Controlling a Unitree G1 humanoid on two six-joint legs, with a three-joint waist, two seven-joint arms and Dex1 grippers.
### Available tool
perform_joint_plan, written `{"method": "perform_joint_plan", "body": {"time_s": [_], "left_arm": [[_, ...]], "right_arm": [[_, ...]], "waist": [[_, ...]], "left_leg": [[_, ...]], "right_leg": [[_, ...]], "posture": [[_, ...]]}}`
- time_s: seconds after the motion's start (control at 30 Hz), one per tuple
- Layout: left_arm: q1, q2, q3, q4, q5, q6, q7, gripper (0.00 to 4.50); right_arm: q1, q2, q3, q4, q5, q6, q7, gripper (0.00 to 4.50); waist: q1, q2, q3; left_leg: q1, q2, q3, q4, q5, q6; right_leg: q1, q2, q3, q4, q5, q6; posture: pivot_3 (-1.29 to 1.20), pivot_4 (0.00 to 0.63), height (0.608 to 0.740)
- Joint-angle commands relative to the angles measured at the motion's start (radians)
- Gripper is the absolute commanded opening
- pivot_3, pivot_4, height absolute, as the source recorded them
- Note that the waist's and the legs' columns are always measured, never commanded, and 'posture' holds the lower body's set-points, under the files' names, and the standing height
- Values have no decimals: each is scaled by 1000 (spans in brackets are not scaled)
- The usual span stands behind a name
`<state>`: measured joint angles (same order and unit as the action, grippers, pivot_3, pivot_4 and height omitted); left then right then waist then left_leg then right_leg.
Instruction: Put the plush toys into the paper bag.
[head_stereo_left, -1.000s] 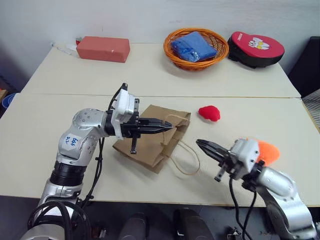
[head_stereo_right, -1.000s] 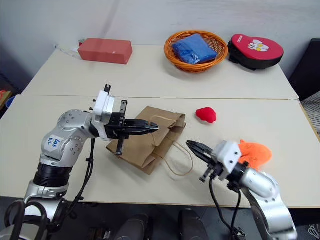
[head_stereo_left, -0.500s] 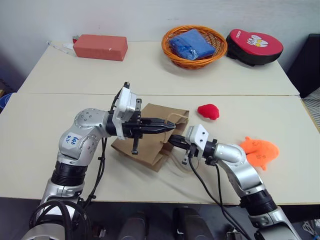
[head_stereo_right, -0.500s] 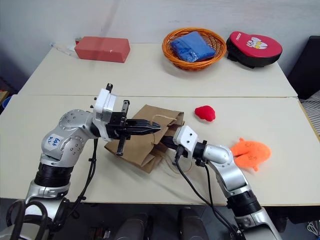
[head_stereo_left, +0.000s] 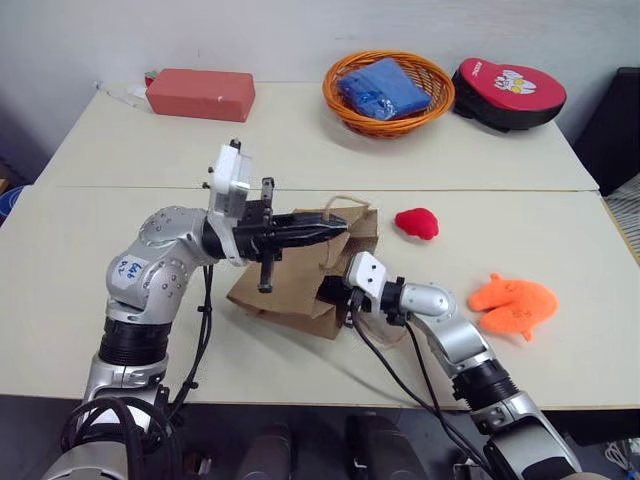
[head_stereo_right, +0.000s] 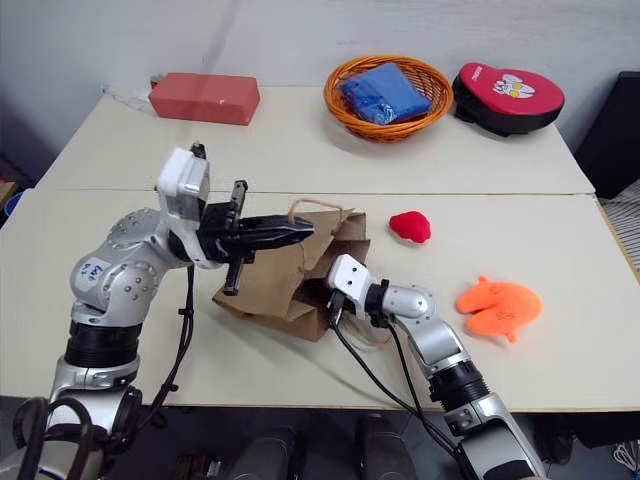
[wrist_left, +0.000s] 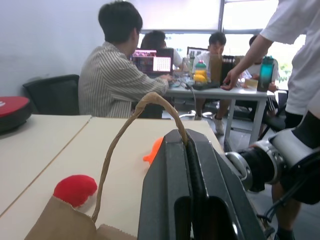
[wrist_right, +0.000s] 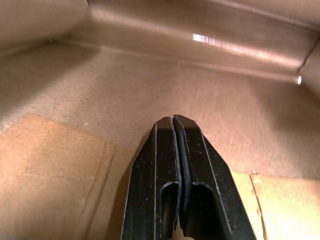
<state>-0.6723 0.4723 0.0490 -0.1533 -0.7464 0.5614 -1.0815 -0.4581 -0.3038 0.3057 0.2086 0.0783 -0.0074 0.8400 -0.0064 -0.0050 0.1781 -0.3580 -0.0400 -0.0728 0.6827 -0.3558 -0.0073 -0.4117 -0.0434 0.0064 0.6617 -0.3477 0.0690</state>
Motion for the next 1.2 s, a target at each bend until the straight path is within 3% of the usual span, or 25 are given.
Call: {"method": "perform_joint_plan", "body": {"time_s": [0.03,0.33,0.5,0.6,0.73,0.97,1.1,1.2], "left_arm": [[-37,18,58,-44,-55,17,21,0],[-20,33,98,-38,-58,11,57,0],[25,34,62,-60,-31,-3,47,0],[41,28,47,-65,-24,-12,45,0],[57,28,31,-66,-11,-27,36,0],[80,42,32,-83,-23,-21,29,0],[96,39,14,-93,-15,-28,23,0],[106,38,4,-90,-9,-33,17,0]], "right_arm": [[11,-4,-1,8,-11,-37,10,54],[19,0,-15,18,-9,-42,4,54],[19,17,-62,-66,101,-9,41,54],[28,-4,-78,-135,144,15,76,642],[70,-73,-137,-268,212,49,113,2026],[281,-251,-400,-484,423,102,159,4462],[512,-339,-659,-512,459,33,185,4462],[729,-345,-883,-480,451,-37,199,4462]], "waist": [[0,0,0],[-1,0,0],[-1,0,0],[0,0,0],[4,0,0],[9,0,0],[12,0,0],[23,0,0]], "left_leg": [[0,0,0,0,0,0],[0,0,0,0,0,0],[0,0,0,0,0,0],[0,0,0,0,0,0],[0,0,0,0,0,0],[0,0,-1,-1,0,0],[0,0,0,-1,-1,1],[0,0,0,0,-1,1]], "right_leg": [[0,0,0,0,0,0],[0,0,0,0,0,0],[0,0,0,0,0,0],[0,0,0,0,0,0],[0,0,0,0,0,0],[1,-1,0,-2,0,0],[2,0,0,-1,0,0],[2,-1,0,-1,0,0]], "posture": [[0,150,740],[0,150,740],[0,150,740],[0,150,740],[0,150,740],[0,150,740],[0,150,740],[0,150,740]]}}
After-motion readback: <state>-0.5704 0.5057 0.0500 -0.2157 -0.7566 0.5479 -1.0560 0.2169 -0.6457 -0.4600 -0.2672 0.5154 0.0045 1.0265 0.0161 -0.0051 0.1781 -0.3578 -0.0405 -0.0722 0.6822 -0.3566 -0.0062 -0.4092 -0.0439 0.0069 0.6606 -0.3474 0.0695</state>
